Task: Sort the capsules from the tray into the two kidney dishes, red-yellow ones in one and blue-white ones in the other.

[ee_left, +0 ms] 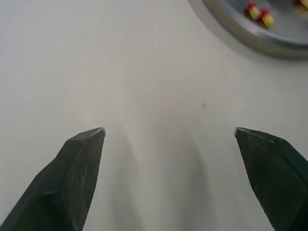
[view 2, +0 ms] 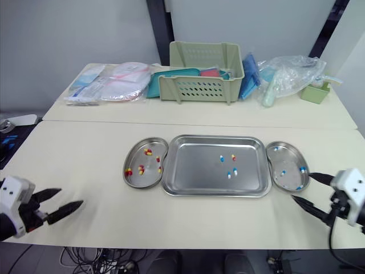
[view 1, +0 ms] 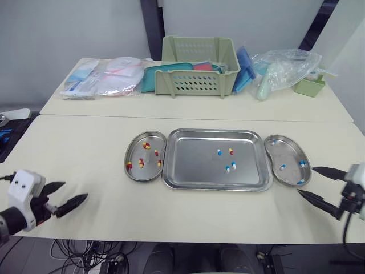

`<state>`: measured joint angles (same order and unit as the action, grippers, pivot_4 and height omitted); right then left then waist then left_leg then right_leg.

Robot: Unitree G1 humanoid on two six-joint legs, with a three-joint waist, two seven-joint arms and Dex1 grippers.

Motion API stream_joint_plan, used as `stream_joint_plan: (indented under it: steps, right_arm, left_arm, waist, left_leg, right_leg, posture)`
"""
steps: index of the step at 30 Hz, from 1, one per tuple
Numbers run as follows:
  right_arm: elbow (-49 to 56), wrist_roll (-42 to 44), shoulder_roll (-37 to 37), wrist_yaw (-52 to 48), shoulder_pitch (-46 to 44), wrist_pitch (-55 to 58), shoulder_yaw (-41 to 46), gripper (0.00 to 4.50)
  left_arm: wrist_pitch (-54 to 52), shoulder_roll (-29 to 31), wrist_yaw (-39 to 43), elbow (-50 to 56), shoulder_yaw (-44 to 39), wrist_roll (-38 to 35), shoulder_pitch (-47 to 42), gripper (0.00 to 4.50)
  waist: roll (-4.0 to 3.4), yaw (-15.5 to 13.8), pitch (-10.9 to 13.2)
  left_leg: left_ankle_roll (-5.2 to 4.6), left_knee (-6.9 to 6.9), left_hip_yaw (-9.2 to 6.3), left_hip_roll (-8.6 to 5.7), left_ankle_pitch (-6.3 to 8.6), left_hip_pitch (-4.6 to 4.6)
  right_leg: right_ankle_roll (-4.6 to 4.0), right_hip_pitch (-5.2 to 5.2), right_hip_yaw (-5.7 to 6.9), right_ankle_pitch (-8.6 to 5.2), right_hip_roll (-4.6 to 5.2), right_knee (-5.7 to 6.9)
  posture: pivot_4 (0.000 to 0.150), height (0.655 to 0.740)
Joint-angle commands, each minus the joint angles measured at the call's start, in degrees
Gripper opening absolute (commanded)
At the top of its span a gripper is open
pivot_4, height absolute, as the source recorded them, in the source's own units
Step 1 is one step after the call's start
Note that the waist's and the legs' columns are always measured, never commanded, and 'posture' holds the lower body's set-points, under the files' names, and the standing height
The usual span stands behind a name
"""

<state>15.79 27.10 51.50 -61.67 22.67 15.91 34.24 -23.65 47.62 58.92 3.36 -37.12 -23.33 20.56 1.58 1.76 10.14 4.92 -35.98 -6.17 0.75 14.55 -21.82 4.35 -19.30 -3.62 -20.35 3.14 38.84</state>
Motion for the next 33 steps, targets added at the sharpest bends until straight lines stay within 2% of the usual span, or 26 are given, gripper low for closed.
stream_joint_plan:
  steps: [1, 7, 18, 21, 25, 30, 33]
  right_arm:
    - [-6.8, -1.1, 3.3, -4.6, 1.0, -2.3, 5.9, 4.50]
    - [-15.9, -4.7, 6.0, -7.8, 0.9, -7.0, 6.1, 4.50]
    - [-21.1, -7.3, 5.8, -7.9, -0.6, -10.4, 5.6, 4.50]
    - [-21.0, -8.2, 4.9, -7.4, 0.4, -11.5, 6.0, 4.50]
    - [-18.9, -8.1, 3.5, -6.9, 2.9, -12.1, 6.8, 4.50]
    - [-14.2, -7.3, 0.8, -6.0, 7.3, -11.2, 8.4, 4.50]
    - [-10.6, -6.5, -0.8, -5.8, 10.3, -9.8, 9.4, 4.50]
  left_arm:
    - [7.5, 1.7, 3.0, -6.0, -3.0, 1.2, 1.0, 4.47]
    - [12.0, 0.6, 3.1, -10.0, -3.0, 0.6, 0.9, 4.47]
    - [13.4, 1.2, 5.4, -9.3, -2.5, -1.3, 1.5, 4.47]
    - [12.8, 1.2, 8.3, -4.0, -0.6, -3.0, 2.3, 4.47]
    - [11.8, -1.3, 8.3, 5.7, 4.0, -5.4, 1.7, 4.47]
    - [9.1, -4.4, 8.1, 18.2, 13.2, -9.3, 0.7, 4.47]
    - [9.3, -5.3, 7.5, 21.8, 18.1, -9.0, -1.3, 4.47]
  waist:
    - [0.01, -0.1, 0.0]
    - [0.03, 0.0, 0.0]
    - [-0.02, 0.1, 0.0]
    - [-0.01, 0.1, 0.0]
    - [-0.04, 0.0, 0.0]
    - [-0.06, 0.0, 0.0]
    - [-0.13, 0.0, 0.0]
  left_leg:
    - [0.00, 0.00, 0.00, 0.00, 0.00, 0.01]
    - [0.00, 0.00, 0.00, 0.01, 0.00, 0.00]
    - [0.00, 0.00, 0.01, 0.02, 0.00, 0.01]
    - [0.00, 0.00, 0.01, 0.02, 0.00, 0.01]
    - [0.01, -0.02, 0.02, 0.01, 0.00, 0.00]
    - [0.01, -0.02, 0.03, 0.02, 0.00, -0.02]
    - [0.01, -0.03, 0.02, 0.01, 0.00, -0.01]
  right_leg:
    - [0.00, 0.02, 0.00, 0.00, 0.00, 0.01]
    - [0.01, 0.01, 0.00, 0.01, 0.00, 0.01]
    - [0.01, 0.00, -0.01, 0.00, -0.01, 0.05]
    - [0.01, 0.00, -0.01, 0.01, -0.01, 0.04]
    - [0.02, 0.02, -0.02, 0.01, 0.00, 0.04]
    - [0.02, 0.03, -0.03, 0.01, 0.00, 0.02]
    - [0.02, 0.04, -0.03, 0.01, -0.01, 0.03]
  posture:
    - [0.150, 0.7400]
    - [0.150, 0.7400]
    - [0.150, 0.7400]
    - [0.150, 0.7400]
    - [0.150, 0.7400]
    - [0.150, 0.7400]
    - [0.150, 0.7400]
